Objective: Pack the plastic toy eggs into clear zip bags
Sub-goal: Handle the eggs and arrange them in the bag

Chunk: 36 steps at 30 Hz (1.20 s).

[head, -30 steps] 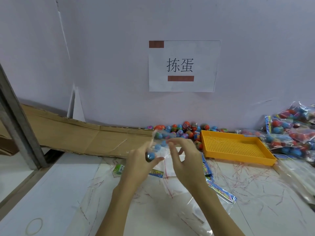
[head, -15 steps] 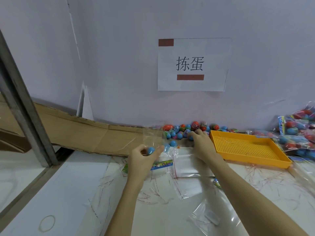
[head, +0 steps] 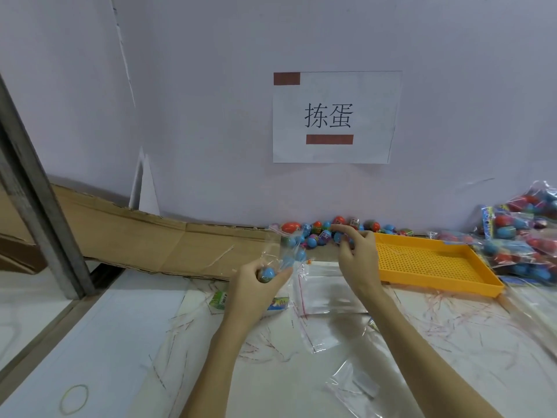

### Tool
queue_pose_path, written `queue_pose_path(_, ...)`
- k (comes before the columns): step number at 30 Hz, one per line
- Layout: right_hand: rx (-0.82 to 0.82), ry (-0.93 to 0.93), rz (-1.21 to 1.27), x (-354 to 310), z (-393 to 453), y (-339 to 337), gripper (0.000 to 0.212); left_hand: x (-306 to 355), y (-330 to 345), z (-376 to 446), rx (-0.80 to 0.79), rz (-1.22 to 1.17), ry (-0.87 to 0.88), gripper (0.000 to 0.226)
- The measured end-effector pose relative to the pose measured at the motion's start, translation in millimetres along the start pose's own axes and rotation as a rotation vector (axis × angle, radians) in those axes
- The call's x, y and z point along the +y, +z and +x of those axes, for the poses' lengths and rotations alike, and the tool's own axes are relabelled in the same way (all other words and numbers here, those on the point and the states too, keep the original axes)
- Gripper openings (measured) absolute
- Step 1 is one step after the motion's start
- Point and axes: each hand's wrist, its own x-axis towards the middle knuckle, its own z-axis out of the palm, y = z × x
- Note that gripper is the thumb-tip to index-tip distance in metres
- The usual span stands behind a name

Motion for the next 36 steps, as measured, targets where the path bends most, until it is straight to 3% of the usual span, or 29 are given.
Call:
queue_pose_path(5, 0.151, -0.001, 0.25, -22.0, -40.2, -15.3, 0.035, 2.8, 4.4, -5.3, 0.001, 0.174, 0.086, 0.035)
queue_pose_path(8, 0.135, -0.081, 0.35, -38.8, -50.2, -22.9, 0.03, 3.3, 6.4, -6.1, 0.015, 0.241, 0.11, 0.04)
queue_pose_path(11, 0.052, -0.232, 0.329, -46.8, -56.4, -23.7, 0.028, 5.1, 8.5, -6.9, 0.001, 0.231, 0.131, 0.046)
queue_pose_path(15, 0.009, -0.302, 0.184, -41.3, -57.8, -18.2, 0.033, 6.0, 8.7, -7.3, -0.02, 0.256, 0.214, 0.059)
queue_pose_path(21, -0.026, -0.425, 0.042, -32.3, -54.2, -20.3, 0.034, 9.8, 6.3, -9.8, -0.07, 0.187, 0.335, 0.055)
queue_pose_path(25, -0.039, -0.438, 0.032, -32.8, -53.3, -20.3, 0.035, 15.5, 3.8, -14.9, -0.092, 0.102, 0.303, 0.057)
queue_pose_path(28, -0.052, -0.4, 0.102, -35.0, -52.9, -20.9, 0.033, 18.0, 1.9, -15.8, -0.09, 0.042, 0.277, 0.041)
queue_pose_path(31, -0.15, -0.367, 0.136, -36.1, -52.5, -23.7, 0.033, 20.8, -0.4, -14.0, -0.126, -0.093, 0.213, 0.03)
queue_pose_path(36, -0.341, -0.249, 0.256, -33.6, -49.4, -28.9, 0.038, 23.8, -8.4, -13.8, -0.289, -0.295, 0.073, 0.041)
